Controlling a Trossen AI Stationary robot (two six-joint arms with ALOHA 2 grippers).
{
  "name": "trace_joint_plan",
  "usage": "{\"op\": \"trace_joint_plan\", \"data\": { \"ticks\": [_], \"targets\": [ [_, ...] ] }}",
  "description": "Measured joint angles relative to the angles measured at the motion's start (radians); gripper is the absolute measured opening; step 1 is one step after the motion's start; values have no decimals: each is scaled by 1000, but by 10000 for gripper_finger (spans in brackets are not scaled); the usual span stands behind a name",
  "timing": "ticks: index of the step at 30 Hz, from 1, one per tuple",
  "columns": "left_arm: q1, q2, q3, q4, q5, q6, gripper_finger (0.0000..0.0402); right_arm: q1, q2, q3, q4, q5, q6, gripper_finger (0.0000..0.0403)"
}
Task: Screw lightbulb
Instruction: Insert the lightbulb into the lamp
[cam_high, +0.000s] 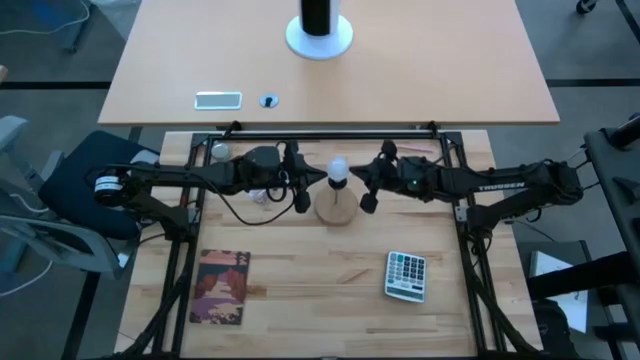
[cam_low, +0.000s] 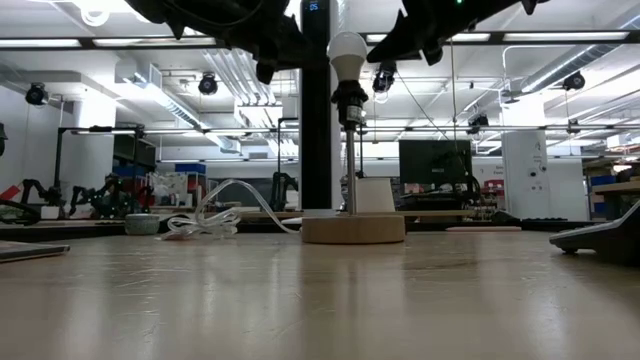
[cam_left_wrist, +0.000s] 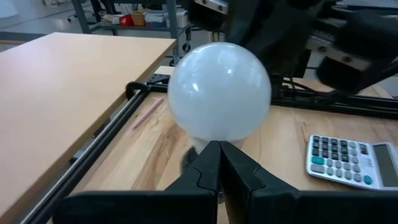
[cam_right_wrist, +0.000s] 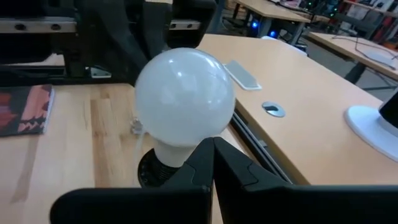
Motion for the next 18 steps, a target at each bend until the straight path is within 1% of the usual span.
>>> {"op": "trace_joint_plan", "data": {
  "ticks": [6, 10, 13, 15, 18],
  "targets": [
    [1, 1, 0, 6, -30, 1, 0, 15, 0, -1, 0, -14, 7, 0],
    [1, 0, 0, 1, -30, -5, 0, 16, 0, -1, -6, -16, 28, 0],
    [-6, -12, 0, -11, -13, -24, 0, 15, -2, 0, -31, -7, 32, 0],
    [-11, -20, 0, -17, -5, -34, 0, 13, -2, 0, -39, 18, 28, 0],
    [-18, -21, 0, -12, 59, -31, 0, 4, -2, 0, -33, 39, 9, 0]
  ]
}}
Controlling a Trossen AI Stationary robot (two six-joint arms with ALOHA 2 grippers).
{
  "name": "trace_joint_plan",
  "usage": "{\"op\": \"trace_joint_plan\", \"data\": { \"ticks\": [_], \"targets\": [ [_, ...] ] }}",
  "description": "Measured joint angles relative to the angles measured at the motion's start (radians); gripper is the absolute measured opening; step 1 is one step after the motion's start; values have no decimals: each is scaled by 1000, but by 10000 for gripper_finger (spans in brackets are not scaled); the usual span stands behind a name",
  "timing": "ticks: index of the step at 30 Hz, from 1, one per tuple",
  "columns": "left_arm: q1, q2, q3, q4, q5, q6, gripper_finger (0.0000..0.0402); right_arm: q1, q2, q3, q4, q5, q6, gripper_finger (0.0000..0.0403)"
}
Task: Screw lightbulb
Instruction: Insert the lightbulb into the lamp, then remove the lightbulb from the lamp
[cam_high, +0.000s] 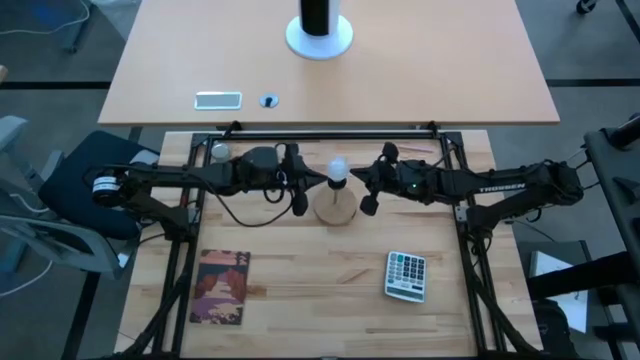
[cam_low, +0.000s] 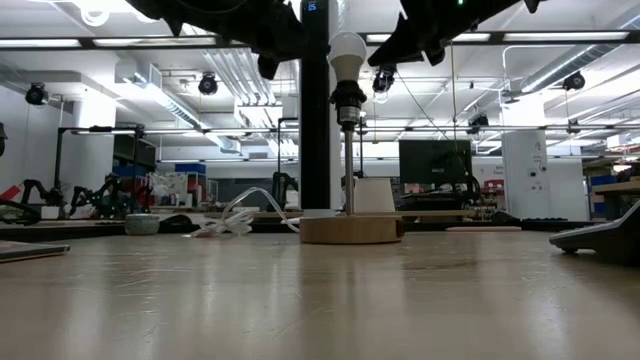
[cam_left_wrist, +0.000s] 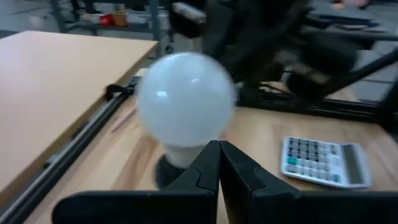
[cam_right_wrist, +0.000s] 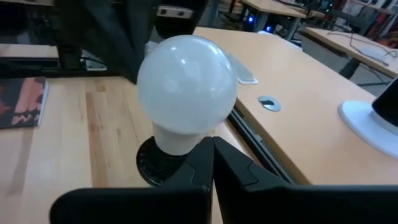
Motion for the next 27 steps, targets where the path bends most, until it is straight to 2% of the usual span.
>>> {"op": "trace_joint_plan", "data": {
  "ticks": [4, 8, 16, 24, 27],
  "targets": [
    [-1, 4, 0, 38, 21, 6, 0, -7, 1, 0, 26, -1, -18, 0],
    [1, 6, 0, 42, -20, 19, 0, -8, 1, 0, 35, -31, -27, 0],
    [1, 6, 0, 34, -30, 25, 0, -3, 1, 0, 32, -44, -4, 0],
    [-6, -41, 0, 2, -23, 49, 0, 16, 0, 0, -100, -47, 79, 0],
    [-5, -48, 0, 24, -77, 91, 0, 47, 0, -5, -106, -47, 94, 0]
  ]
}}
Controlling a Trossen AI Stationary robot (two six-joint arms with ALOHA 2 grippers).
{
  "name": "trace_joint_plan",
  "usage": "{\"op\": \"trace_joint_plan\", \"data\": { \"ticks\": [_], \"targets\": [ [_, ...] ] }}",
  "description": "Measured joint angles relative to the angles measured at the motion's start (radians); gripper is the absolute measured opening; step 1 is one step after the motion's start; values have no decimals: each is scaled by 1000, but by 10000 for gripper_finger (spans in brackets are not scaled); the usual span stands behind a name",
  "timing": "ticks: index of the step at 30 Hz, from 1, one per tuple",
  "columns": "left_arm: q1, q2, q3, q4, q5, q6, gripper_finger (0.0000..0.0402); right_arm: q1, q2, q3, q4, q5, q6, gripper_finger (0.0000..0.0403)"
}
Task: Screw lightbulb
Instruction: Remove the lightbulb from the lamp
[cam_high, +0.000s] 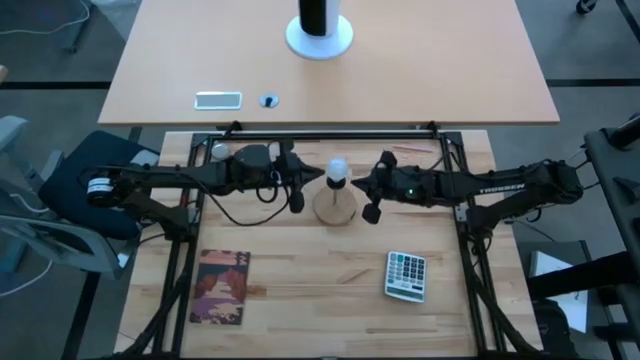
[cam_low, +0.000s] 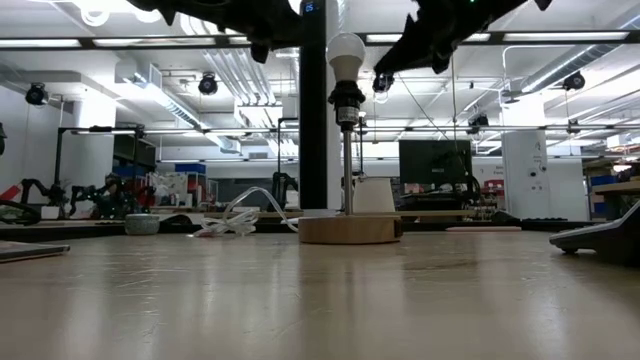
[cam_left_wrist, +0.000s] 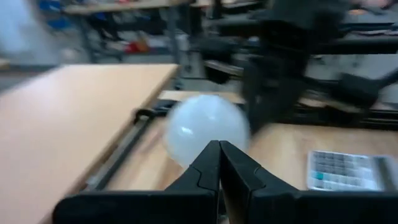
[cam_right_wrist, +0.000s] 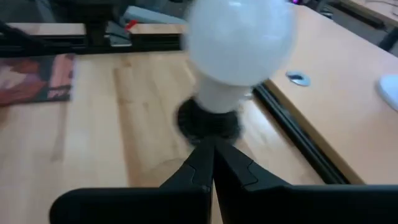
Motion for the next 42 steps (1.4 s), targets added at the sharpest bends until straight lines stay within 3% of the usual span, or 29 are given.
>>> {"op": "trace_joint_plan", "data": {
  "ticks": [5, 7, 15, 22, 42],
  "targets": [
    [24, 20, 1, 64, -178, 80, 0, 62, 0, -2, 88, 2, -36, 0],
    [43, 41, 1, 90, -198, 87, 0, 73, 0, -2, 150, 3, -62, 0],
    [67, 84, 1, 128, -144, 76, 0, 63, 8, -3, 221, 73, -81, 0],
    [66, 84, 1, 134, -23, 76, 0, 53, 32, -3, 233, 88, -80, 0],
    [61, 83, 2, 101, 54, 74, 0, 53, 54, -3, 224, 137, -70, 0]
  ]
}}
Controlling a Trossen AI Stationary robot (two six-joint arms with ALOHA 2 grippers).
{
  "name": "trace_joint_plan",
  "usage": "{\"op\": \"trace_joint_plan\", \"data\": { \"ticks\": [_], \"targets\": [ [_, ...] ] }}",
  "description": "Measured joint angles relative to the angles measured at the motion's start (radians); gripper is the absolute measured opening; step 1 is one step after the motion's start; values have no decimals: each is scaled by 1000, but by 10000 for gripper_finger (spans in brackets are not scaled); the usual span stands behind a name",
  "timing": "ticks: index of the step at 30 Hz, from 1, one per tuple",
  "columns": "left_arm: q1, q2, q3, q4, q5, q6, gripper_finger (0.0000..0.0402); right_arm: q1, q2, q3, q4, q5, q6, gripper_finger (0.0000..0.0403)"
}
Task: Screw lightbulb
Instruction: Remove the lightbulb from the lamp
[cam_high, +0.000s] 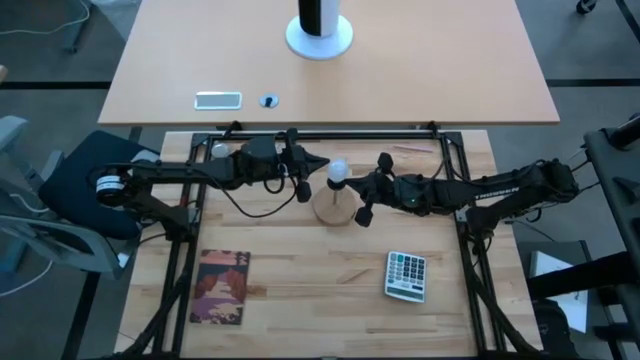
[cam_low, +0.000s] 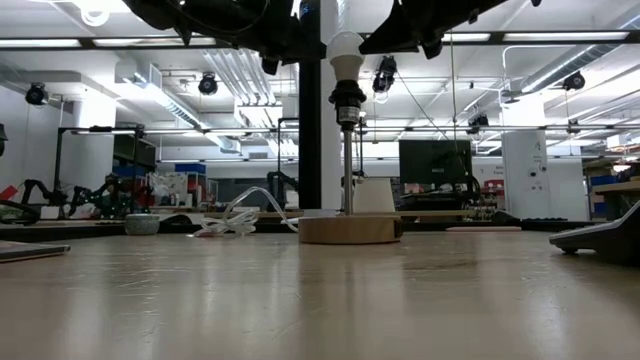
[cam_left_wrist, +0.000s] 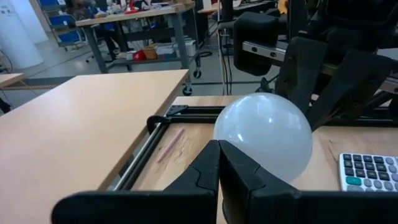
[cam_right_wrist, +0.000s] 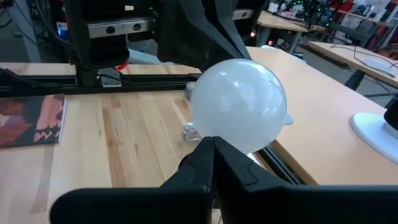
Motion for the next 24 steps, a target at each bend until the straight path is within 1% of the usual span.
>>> {"op": "trace_joint_plan", "data": {
  "ticks": [17, 24],
  "targets": [
    [-14, -33, 0, -78, 11, -29, 0, -1, -2, 0, -12, 64, -5, 0],
    [-38, -46, 0, -104, 31, -40, 0, -2, -3, 0, -28, 118, -13, 0]
  ]
}}
